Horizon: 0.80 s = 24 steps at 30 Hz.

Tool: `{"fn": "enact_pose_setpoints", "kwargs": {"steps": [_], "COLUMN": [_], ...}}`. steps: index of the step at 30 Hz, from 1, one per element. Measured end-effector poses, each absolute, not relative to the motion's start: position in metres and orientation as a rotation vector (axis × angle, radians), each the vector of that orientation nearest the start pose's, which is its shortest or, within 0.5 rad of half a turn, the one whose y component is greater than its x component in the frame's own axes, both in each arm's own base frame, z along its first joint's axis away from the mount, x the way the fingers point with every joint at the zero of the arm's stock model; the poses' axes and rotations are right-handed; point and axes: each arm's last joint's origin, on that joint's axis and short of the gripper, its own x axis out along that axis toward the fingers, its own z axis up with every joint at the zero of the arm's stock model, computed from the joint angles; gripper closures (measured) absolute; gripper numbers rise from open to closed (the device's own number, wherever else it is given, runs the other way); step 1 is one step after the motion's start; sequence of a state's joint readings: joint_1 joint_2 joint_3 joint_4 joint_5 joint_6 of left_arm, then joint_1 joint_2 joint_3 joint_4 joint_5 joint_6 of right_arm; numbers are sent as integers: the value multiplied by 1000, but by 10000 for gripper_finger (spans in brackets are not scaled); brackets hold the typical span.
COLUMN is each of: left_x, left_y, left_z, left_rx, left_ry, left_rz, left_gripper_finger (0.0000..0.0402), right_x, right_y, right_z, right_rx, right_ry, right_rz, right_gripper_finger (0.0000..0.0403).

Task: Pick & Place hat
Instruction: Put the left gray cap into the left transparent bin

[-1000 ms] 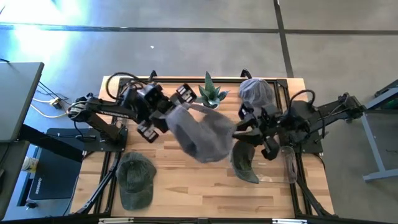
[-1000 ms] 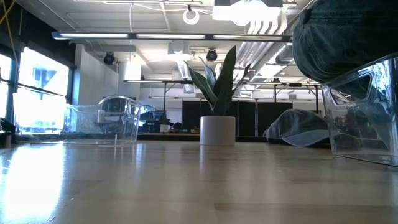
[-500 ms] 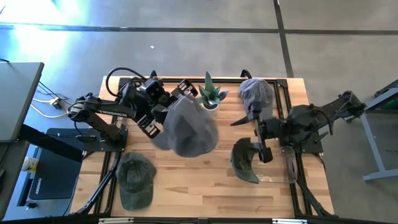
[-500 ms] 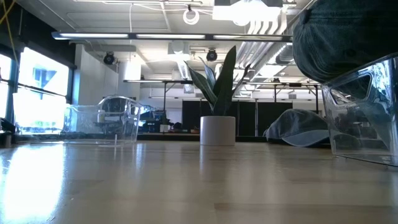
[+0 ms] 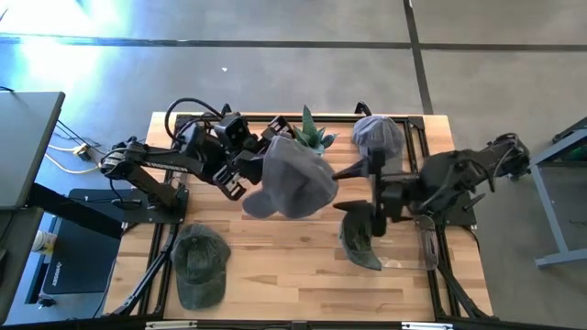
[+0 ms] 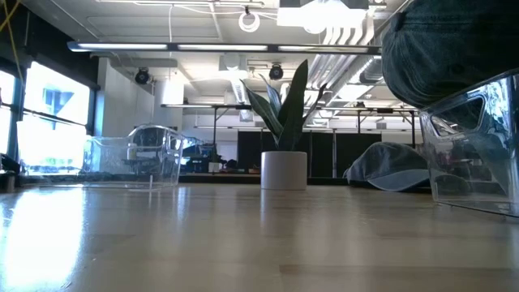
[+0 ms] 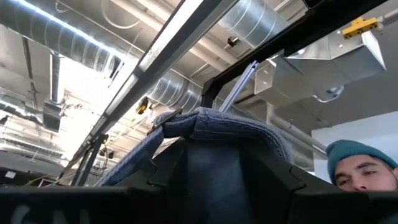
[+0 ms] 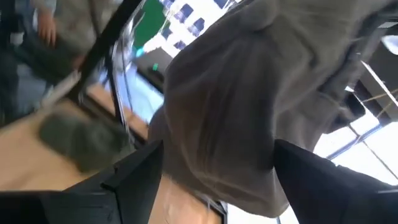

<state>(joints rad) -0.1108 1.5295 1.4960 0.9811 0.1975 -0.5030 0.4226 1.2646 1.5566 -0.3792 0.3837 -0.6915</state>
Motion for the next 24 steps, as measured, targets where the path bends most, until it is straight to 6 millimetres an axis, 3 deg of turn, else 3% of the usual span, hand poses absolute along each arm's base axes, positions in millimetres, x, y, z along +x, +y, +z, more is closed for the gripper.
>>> {"fn": "enact_pose_setpoints", "kwargs": {"steps": [8, 15, 19, 24], "left_x": [311, 311, 311, 311], "left_y": [-40, -40, -40, -40], "left_z": [496, 496, 495, 496], "left_rx": [-423, -425, -427, -427], "left_ry": [-841, -840, -836, -842], "left_rz": [-511, -507, -508, -508], "left_gripper_finger": [260, 260, 260, 260], "right_x": [255, 279, 294, 303], "right_y": [87, 94, 103, 111], "right_z": [494, 480, 463, 458], "right_rx": [-890, -914, -900, -792], "right_ry": [127, 241, 275, 265], "right_rz": [158, 382, 452, 438], "right_gripper_finger": [113, 152, 219, 363]}}
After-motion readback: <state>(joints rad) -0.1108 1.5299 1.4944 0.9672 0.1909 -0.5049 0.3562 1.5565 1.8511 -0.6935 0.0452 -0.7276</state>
